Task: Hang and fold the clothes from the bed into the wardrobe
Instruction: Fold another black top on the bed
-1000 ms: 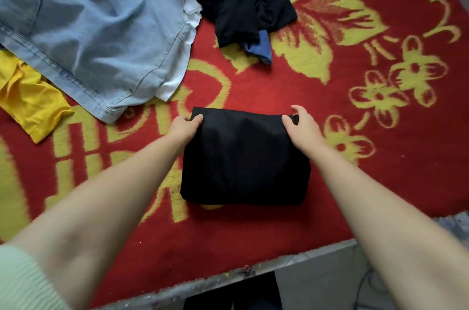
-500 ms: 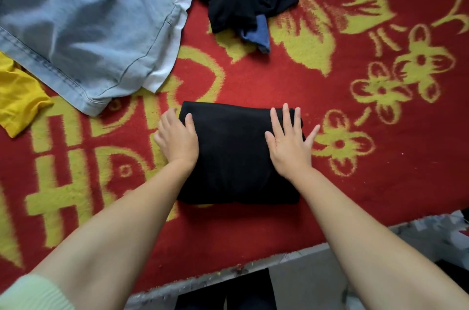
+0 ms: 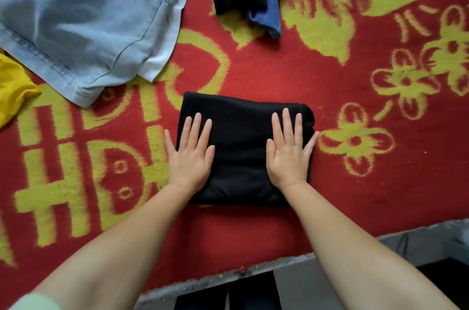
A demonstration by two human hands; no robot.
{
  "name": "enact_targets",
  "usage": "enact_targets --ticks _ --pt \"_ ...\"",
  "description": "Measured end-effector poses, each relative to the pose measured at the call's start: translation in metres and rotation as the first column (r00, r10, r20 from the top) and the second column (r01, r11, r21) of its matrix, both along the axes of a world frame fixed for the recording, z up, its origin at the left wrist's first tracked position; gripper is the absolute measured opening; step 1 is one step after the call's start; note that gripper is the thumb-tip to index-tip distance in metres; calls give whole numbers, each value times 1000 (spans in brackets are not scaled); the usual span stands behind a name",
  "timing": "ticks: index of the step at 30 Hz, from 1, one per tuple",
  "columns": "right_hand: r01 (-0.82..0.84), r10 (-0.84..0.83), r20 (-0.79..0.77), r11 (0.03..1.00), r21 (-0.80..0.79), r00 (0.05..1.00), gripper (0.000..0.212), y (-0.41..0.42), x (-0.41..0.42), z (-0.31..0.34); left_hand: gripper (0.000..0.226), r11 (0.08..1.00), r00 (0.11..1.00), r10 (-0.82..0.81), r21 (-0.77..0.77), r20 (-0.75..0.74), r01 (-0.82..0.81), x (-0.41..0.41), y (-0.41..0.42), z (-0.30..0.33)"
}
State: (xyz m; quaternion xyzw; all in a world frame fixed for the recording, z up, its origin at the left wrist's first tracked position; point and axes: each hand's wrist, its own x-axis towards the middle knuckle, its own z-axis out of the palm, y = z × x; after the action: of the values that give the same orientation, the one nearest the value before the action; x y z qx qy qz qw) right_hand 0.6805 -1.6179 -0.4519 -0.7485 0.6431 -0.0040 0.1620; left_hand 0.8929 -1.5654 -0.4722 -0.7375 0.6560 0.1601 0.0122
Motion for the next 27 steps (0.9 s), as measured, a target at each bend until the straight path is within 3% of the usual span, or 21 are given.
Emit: enact_targets --ticks 4,7,9,11,18,21,23,25,27 --pt "-14 17 -47 998 56 999 56 1 -10 7 59 984 992 76 154 105 -91 41 27 3" --pt "30 -30 -38 1000 0 999 57 7 3 24 61 997 995 82 -3 50 -82 26 26 22" --pt "-37 37 0 999 -39 999 58 22 21 31 62 989 998 -53 -142 -17 50 -9 23 32" --pt "-118 117 -15 992 -42 993 56 37 29 28 60 966 977 -204 -171 -57 192 -45 28 33" --pt "-72 103 -155 978 197 983 56 53 -30 6 61 983 983 -182 -2 2 182 -14 55 2" --pt "-81 114 -161 977 198 980 60 67 -45 25 66 990 993 -111 92 38 108 15 74 16" --pt "-272 291 -90 946 176 953 70 80 -41 42 74 969 971 -235 87 46 230 19 81 26" --pt "-498 519 -97 848 181 849 86 96 -31 52 85 879 880 -474 56 16 473 6 86 35" --pt "-442 486 -169 864 239 858 106 96 -24 49 101 851 852 -523 72 32 520 -13 83 39"
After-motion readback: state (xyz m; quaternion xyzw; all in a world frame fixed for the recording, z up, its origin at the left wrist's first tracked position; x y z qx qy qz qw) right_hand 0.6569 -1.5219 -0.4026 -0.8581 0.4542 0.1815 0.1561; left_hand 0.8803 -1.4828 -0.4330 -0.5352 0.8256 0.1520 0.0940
